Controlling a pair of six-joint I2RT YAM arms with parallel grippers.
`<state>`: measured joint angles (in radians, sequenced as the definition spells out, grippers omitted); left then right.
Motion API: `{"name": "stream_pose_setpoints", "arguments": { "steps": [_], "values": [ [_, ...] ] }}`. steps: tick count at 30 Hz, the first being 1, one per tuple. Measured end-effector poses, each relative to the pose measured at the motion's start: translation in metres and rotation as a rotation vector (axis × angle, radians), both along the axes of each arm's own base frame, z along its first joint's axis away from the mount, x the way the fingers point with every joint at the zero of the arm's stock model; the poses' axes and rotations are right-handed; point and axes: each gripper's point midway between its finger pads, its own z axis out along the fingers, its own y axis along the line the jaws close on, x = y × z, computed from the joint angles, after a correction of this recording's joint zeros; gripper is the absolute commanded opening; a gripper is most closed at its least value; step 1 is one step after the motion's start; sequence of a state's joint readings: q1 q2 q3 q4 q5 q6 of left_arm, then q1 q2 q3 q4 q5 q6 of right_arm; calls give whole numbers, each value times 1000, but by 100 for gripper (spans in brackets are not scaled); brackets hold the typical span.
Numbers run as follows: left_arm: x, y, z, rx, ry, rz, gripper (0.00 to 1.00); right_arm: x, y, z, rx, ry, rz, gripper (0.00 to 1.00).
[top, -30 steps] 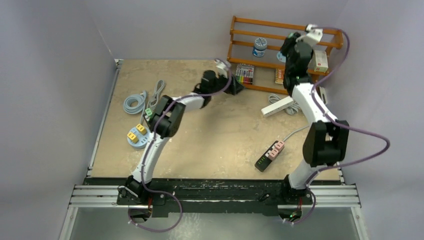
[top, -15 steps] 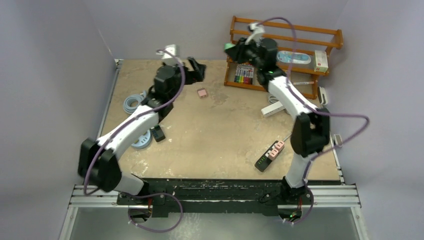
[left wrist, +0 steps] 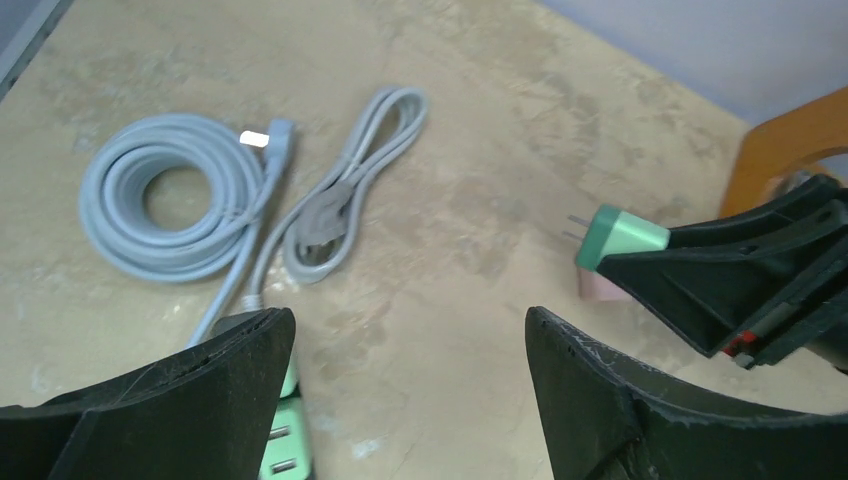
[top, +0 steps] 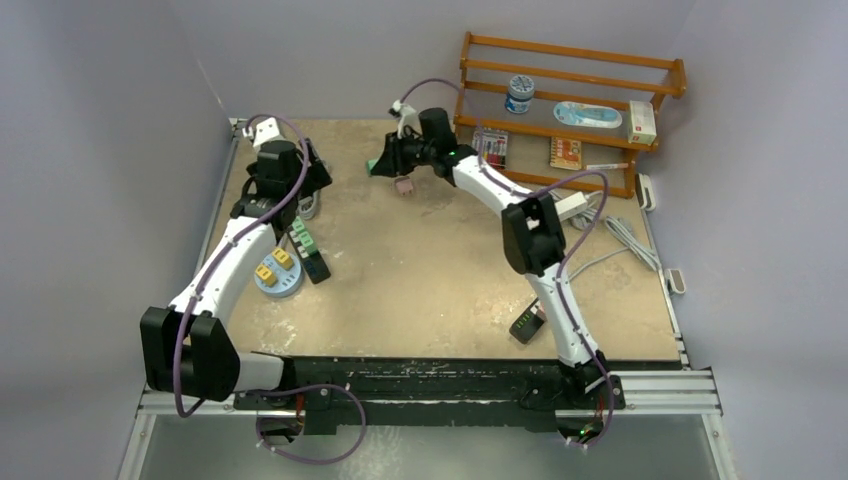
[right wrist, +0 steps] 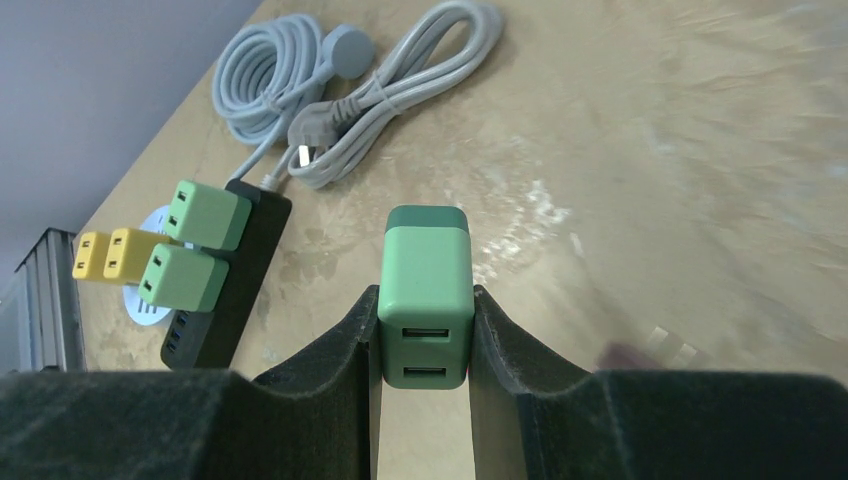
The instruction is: Pull the plug off the socket
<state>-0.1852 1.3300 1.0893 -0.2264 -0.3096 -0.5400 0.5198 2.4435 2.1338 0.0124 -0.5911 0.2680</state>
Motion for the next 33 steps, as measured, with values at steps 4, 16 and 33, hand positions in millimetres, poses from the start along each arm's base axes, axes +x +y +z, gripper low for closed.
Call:
{"name": "stream_pose_setpoints", "arguments": {
  "steps": [4, 16, 33],
  "values": [
    [-7, 20, -13, -8, 58, 22, 84, -16, 37, -37, -5, 57, 83, 0],
    [-15, 40, -29, -77, 96, 5, 83, -77, 60, -101, -26, 228, 219, 48],
    [-8, 44, -28, -90, 63, -28, 89, -113, -5, -52, -209, -16, 42, 100]
  ]
}}
